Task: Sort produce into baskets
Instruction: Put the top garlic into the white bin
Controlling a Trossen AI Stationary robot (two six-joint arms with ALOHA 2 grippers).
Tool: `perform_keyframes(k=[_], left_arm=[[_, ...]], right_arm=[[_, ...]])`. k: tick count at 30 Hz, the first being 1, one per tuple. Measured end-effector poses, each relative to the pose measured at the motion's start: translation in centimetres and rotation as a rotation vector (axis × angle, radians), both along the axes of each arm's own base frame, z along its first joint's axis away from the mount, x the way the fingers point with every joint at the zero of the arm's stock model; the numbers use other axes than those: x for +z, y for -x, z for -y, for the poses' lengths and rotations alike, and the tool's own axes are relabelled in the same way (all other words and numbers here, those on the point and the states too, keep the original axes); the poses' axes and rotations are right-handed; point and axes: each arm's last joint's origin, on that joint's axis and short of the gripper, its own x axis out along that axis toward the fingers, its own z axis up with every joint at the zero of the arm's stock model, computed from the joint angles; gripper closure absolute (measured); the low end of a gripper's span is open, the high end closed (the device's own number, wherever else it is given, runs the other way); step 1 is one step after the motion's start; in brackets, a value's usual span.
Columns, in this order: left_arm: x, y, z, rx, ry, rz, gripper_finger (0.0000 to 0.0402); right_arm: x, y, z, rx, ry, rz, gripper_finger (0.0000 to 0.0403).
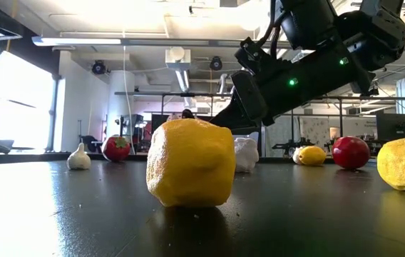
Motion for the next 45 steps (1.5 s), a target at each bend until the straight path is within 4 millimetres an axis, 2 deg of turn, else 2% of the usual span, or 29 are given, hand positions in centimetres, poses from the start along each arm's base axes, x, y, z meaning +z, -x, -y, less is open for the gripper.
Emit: perform_keyframes(k=[7,9,22,28,34,41,45], left_arm=[[-0.1,-2.4,-1.1,-0.051,0.053,0.082,0.0368],[-0.1,-2.8,-1.6,-0.049,0.039,0.093,0.0392],[-0.2,-3.5,-2.6,-0.036,0.002,0.100,0.0401],[-0.1,-2.9,-3.4,0.005,-0.141,0.096,0.0401],[-0.1,-2.5,-3.7,0.061,-0.176,0.071,0.0401],[-2.0,-2.0,-4.0,0.091,-0.181,0.050,0.0401],[-2.3,-2.3,-3.9,0.078,-0.167,0.092,0.0401]], right_arm=[[-0.1,-0.1,0.8,-0.025,0.002,-0.011,0.0403],[-0.1,-0.1,0.9,-0.026,0.003,-0.011,0.0403],[-0.1,-0.1,0.8,-0.025,0.004,-0.015,0.0403],[-0.1,-0.1,0.8,-0.025,0.004,-0.015,0.0403],[-0.1,-0.1,0.8,-0.025,0.004,-0.015,0.0403],[-0.1,-0.1,0.8,-0.025,0.004,-0.015,0.0403],[-0.1,-0.1,0.8,-0.024,0.004,-0.015,0.0403]])
